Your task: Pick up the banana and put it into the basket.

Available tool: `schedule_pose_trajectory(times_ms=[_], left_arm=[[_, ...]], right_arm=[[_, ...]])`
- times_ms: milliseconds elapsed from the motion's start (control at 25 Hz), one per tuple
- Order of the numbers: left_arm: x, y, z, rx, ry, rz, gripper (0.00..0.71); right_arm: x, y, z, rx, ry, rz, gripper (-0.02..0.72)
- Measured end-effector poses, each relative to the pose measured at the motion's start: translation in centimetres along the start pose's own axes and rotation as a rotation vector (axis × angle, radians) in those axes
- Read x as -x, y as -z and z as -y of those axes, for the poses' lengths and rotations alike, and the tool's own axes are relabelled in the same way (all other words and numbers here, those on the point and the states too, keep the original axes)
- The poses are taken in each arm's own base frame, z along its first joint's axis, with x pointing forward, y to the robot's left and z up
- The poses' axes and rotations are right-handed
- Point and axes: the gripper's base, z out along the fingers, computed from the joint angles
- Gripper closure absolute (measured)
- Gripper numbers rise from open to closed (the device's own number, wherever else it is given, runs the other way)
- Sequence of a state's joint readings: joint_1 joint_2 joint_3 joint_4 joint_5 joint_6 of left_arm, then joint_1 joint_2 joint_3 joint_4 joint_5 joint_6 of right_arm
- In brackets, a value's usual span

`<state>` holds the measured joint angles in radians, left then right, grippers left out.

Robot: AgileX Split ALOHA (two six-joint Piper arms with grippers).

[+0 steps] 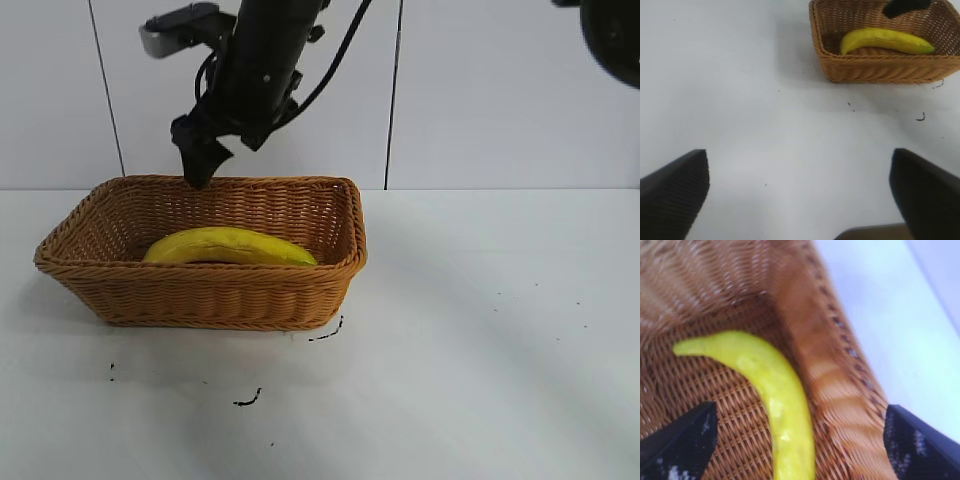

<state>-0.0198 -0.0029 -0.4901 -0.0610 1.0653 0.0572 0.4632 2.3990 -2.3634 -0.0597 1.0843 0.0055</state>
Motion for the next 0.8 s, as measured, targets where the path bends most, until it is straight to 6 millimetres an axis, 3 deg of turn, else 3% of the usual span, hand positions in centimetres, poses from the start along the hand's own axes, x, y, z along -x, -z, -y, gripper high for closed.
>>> schedule_pose_trajectory(times_ms=[240,480,640,800], left_arm=[[0.0,0.0,0.0,0.0,0.0,0.0,0.015],[0.0,0.0,0.0,0.0,0.0,0.0,0.015],[0.0,0.0,0.0,0.0,0.0,0.0,0.015],[0.0,0.0,0.0,0.0,0.0,0.0,0.015]], right_arm=[[-1.7,0.0,9.7,-0.092,-0.147,-0.081,0.055],[-4.3,0.8,17.4,-0.157,-0.287,-0.146,0.055],[-5.2,1.2,20.0,-0.162,-0.347,-0.149,0.055],[-5.6,2.3,19.9,-0.154,-0.358,-0.158,0.055]])
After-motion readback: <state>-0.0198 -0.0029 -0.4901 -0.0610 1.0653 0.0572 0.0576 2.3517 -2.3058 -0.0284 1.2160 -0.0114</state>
